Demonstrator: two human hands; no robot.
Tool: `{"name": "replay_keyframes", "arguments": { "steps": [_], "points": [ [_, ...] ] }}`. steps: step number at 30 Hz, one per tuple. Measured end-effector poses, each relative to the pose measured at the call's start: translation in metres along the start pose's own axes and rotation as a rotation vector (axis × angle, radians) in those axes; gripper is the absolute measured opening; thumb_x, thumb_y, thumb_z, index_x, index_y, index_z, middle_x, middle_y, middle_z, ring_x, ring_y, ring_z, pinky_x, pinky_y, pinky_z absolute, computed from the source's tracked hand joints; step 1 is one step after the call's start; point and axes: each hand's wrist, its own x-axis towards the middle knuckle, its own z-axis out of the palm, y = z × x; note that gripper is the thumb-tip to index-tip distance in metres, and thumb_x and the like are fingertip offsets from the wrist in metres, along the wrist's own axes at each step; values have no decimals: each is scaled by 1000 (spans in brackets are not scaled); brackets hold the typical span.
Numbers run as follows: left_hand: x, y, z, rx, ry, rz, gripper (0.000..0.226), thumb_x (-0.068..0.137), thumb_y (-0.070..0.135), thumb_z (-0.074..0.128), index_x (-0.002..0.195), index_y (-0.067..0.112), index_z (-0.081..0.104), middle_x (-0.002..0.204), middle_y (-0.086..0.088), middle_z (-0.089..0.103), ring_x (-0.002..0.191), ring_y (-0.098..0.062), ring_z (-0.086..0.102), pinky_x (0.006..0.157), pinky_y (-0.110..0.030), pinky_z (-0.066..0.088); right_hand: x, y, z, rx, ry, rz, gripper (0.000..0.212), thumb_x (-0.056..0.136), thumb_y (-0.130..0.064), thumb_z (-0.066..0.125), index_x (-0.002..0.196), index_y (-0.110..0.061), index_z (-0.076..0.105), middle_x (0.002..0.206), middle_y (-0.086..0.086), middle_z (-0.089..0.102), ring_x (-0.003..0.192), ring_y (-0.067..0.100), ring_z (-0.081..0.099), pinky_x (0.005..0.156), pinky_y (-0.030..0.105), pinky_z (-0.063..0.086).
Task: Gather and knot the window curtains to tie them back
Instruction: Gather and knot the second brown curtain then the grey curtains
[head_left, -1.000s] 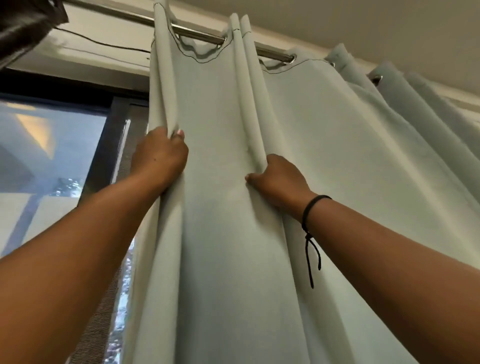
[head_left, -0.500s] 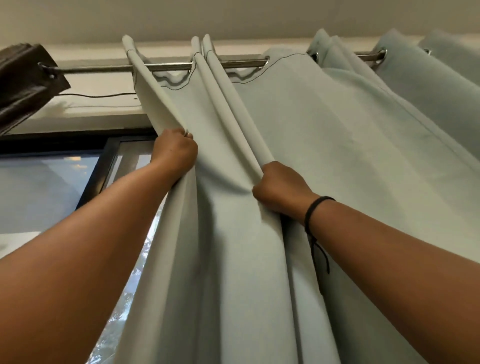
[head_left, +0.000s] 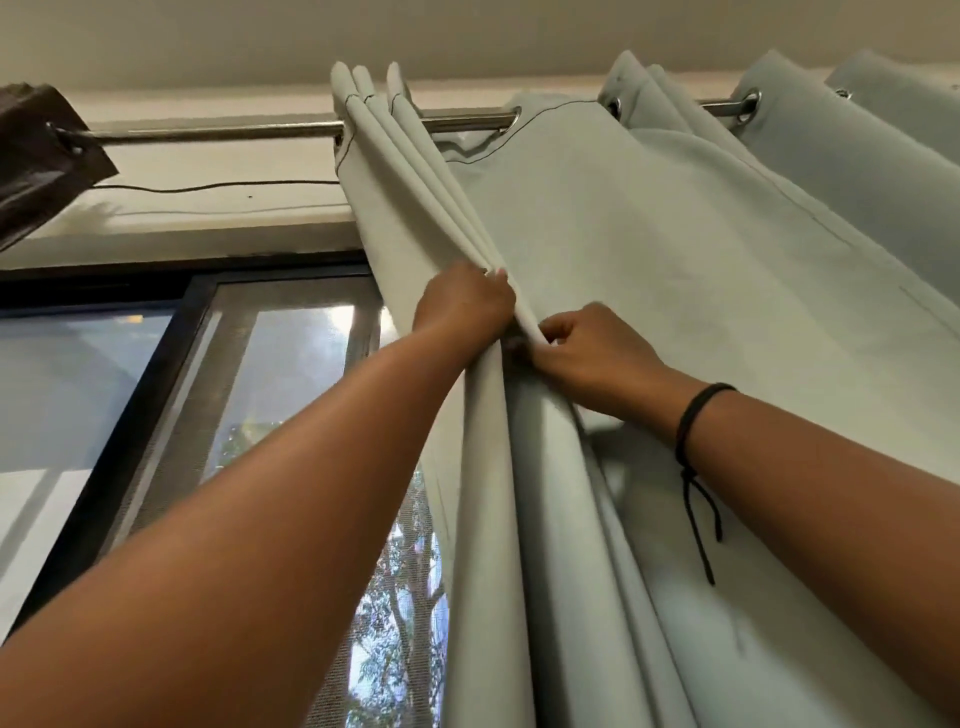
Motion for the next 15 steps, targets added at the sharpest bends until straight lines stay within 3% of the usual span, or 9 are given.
{"name": "replay_keyframes", "arguments": {
  "steps": [3, 6, 8, 10, 13, 15],
  "points": [
    [-1, -27, -17, -103, -3, -91, 64, 80, 64, 54, 109, 8, 61, 106, -9, 64, 101, -31, 59, 75, -33, 46, -1, -18, 10, 303, -66, 81, 44, 87, -63, 44, 79, -25, 66, 75, -5, 57, 67, 19, 54, 55, 26, 44],
    [1, -55, -41, 17, -12, -140, 65, 76, 48, 65, 124, 9, 46, 121, -10, 56, 107, -30, 55, 74, -30, 38, 7, -36, 25, 405, -84, 188, 49, 82, -58, 59, 107, -17, 53, 94, 2, 61, 70, 21, 65, 57, 29, 53],
    [1, -71, -59, 77, -26, -143, 54, 78, 33, 61, 123, 8, 43, 117, -11, 54, 103, -32, 53, 73, -30, 38, 12, -54, 40, 361, -99, 227, 64, 73, -55, 70, 113, -17, 37, 99, 5, 58, 71, 24, 67, 52, 27, 50],
    [1, -87, -80, 93, -27, -124, 45, 80, 26, 53, 121, 9, 43, 105, -8, 50, 92, -30, 48, 72, -31, 36, 18, -75, 59, 332, -135, 246, 57, 73, -46, 73, 103, -15, 36, 92, 7, 59, 66, 23, 65, 49, 26, 48],
    [-1, -117, -112, 146, 2, -99, 39, 80, 20, 49, 117, 9, 48, 108, -10, 52, 92, -31, 47, 74, -30, 35, 28, -109, 87, 297, -117, 224, 19, 76, -14, 63, 72, -10, 45, 67, 11, 52, 52, 25, 53, 46, 24, 44],
    [-1, -139, -133, 180, 3, -85, 38, 80, 19, 49, 116, 9, 52, 113, -12, 57, 95, -33, 51, 75, -30, 38, 31, -129, 104, 223, -49, 213, 19, 75, -5, 53, 61, -10, 40, 58, 8, 42, 52, 24, 45, 47, 25, 38]
  ]
}}
